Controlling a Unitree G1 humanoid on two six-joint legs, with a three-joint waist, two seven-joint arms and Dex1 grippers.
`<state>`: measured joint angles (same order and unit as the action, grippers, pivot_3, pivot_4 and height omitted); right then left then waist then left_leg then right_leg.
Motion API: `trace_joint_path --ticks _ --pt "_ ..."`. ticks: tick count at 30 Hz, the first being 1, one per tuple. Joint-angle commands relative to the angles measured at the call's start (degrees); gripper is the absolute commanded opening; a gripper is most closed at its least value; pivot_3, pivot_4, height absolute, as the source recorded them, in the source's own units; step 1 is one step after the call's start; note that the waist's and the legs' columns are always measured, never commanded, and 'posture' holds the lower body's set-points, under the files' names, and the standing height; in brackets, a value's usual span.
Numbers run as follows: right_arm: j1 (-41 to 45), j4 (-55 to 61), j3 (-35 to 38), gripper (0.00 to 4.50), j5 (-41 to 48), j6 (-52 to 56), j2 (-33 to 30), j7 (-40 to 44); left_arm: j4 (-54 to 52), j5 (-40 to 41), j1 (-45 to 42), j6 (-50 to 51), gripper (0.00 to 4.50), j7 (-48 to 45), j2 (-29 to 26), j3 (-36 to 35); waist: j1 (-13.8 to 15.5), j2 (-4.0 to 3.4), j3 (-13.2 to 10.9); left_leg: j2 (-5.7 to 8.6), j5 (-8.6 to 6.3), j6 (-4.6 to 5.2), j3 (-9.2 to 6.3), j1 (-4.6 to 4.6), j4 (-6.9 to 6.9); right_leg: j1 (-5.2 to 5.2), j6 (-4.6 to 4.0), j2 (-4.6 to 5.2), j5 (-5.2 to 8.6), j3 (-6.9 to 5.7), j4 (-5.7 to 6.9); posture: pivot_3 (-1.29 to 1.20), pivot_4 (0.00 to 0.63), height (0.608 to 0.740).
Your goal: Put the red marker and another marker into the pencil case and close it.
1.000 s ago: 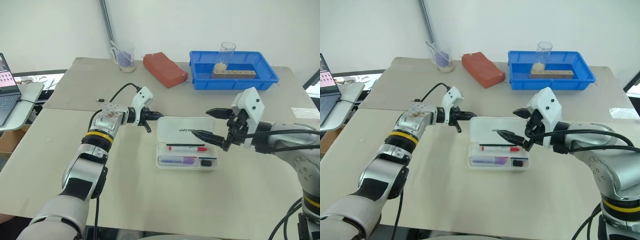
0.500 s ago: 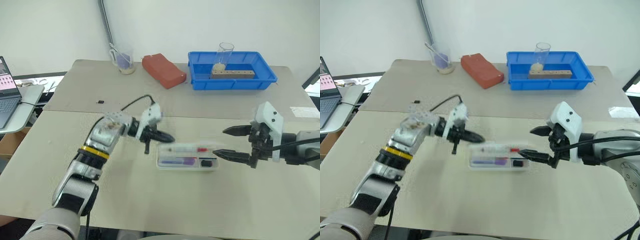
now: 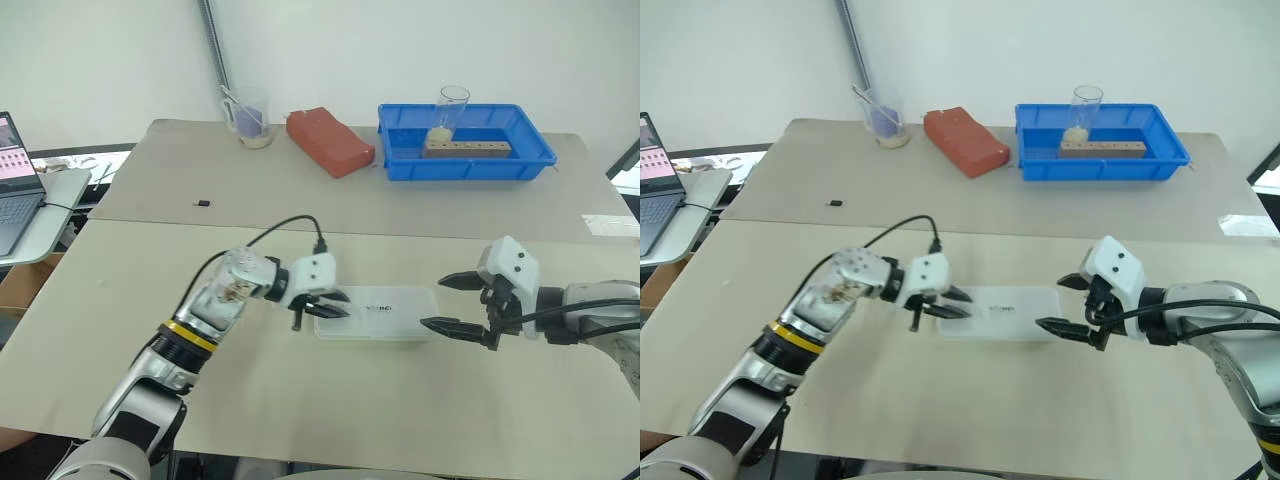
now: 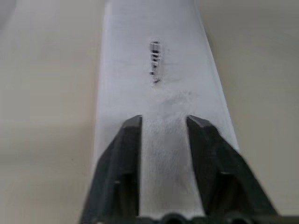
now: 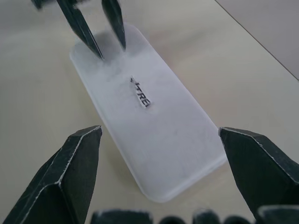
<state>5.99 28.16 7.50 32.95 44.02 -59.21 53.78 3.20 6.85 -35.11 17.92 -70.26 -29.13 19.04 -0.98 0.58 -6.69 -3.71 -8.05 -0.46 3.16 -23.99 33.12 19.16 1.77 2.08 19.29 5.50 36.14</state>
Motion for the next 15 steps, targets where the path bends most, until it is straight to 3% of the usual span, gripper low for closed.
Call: trace_joint_path --ticks 1,3,10,15 --pt "2.21 -2.53 1.12 4.4 -0.94 -3.06 -1.61 3.02 -6.19 5.64 1.64 3.71 3.51 1.17 -3.35 -8.34 -0.03 -0.01 0.0 0.0 0.0 0.0 0.0 0.01 0.0 -0.01 0.0 0.0 0.0 0.0 0.0 0.0 0.15 0.74" --pt "2.74 -4.66 1.12 4.4 -1.82 -4.35 -2.37 4.63 -8.63 7.81 3.65 6.64 4.48 2.67 -5.76 -12.6 -0.1 -0.02 0.0 -0.01 0.0 0.0 0.03 0.03 0.0 -0.03 0.0 0.01 0.0 0.02 0.0 0.0 0.15 0.74" --pt "2.51 -12.39 4.57 4.4 -4.69 -9.33 -3.69 6.85 -14.03 9.31 15.32 8.89 4.48 10.09 -13.77 -25.63 0.21 0.0 -0.02 -0.05 0.0 -0.01 0.1 0.2 -0.1 -0.06 -0.02 0.07 0.01 0.02 -0.01 0.0 0.15 0.74" --pt "2.7 -16.11 6.31 4.4 -5.98 -10.19 -2.98 6.23 -16.73 11.33 16.81 12.51 4.48 16.04 -13.74 -30.0 0.78 0.02 -0.01 -0.04 -0.01 -0.02 0.25 0.28 -0.1 0.04 -0.03 0.31 0.01 -0.11 -0.05 0.0 0.15 0.74"
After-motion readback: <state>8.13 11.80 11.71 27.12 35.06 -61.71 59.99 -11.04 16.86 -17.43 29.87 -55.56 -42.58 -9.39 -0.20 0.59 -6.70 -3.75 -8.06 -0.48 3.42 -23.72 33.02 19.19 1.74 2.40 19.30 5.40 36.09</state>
